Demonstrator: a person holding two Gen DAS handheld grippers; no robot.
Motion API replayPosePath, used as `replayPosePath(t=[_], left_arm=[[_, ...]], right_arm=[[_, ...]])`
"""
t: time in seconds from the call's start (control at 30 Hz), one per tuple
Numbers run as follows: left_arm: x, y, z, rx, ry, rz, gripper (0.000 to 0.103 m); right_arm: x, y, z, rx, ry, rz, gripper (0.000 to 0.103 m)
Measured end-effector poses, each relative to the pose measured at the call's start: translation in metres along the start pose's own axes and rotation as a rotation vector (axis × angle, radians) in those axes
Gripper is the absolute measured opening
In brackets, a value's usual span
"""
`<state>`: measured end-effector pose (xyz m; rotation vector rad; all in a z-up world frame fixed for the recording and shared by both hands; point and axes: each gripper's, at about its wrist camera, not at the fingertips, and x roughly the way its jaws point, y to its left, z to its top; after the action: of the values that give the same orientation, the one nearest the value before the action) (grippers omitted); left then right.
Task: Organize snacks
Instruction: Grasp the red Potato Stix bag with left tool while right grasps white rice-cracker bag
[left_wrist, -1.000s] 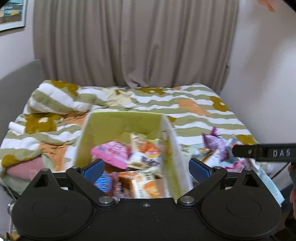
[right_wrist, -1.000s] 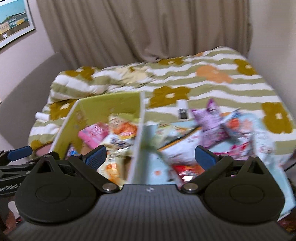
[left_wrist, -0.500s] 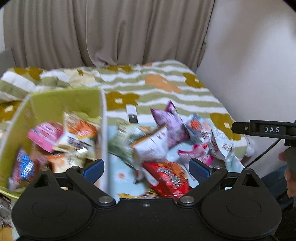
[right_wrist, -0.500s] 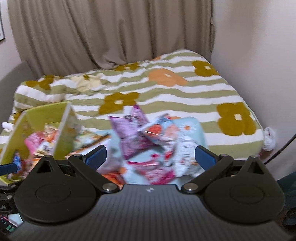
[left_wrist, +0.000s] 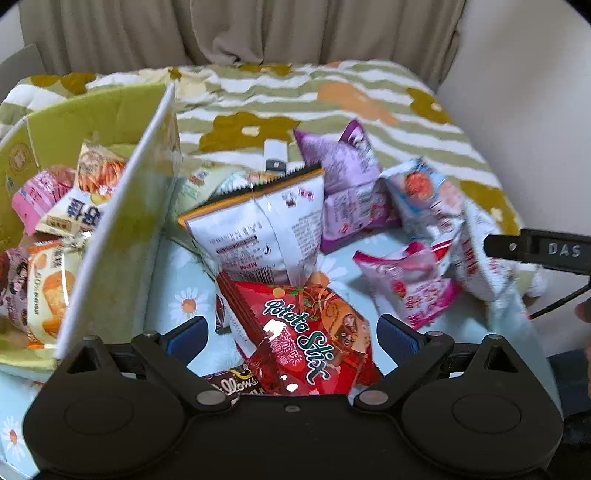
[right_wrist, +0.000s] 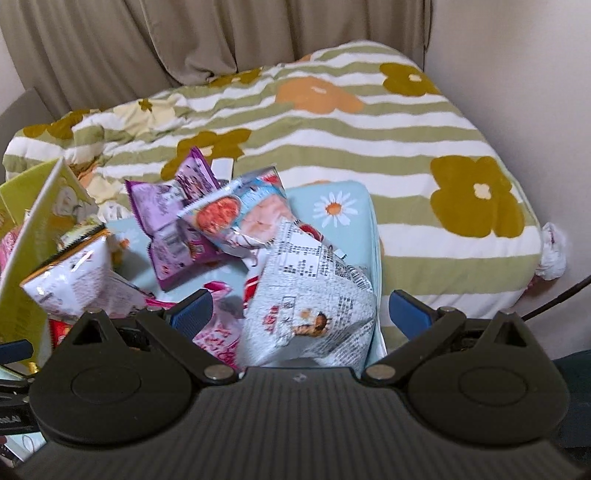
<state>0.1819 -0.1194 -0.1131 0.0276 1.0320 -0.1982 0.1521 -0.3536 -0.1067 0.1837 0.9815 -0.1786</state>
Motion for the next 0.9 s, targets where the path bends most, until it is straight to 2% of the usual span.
replayPosePath(t=[0.13, 0.27, 0.53, 0.77, 0.9], left_arm=[[0.023, -0.004, -0.001, -0.01, 0.057, 0.019, 0.1], [0.034, -0.005, -0.003, -0.026, 0.076, 0.008, 0.099], [0.038, -0.009, -0.005, -0.009, 0.071, 0.006, 0.086], [0.032, -0.012, -0.004, -0.013, 0.055, -0.015, 0.066], [0.03, -0.02, -0.004, 0.009, 0.042, -0.011, 0.063]], right_arm=[[0.022, -0.004, 0.002, -0.006, 0.024, 0.0, 0.103], [0.042, -0.008, 0.003, -0.003, 0.054, 0.007, 0.103], [0.058, -0.014, 0.002, -0.001, 0.071, 0.019, 0.103], [0.058, -0.01, 0.001, -0.051, 0.065, 0.007, 0.103], [0.057, -0.008, -0.002, -0.082, 0.054, -0.011, 0.103]])
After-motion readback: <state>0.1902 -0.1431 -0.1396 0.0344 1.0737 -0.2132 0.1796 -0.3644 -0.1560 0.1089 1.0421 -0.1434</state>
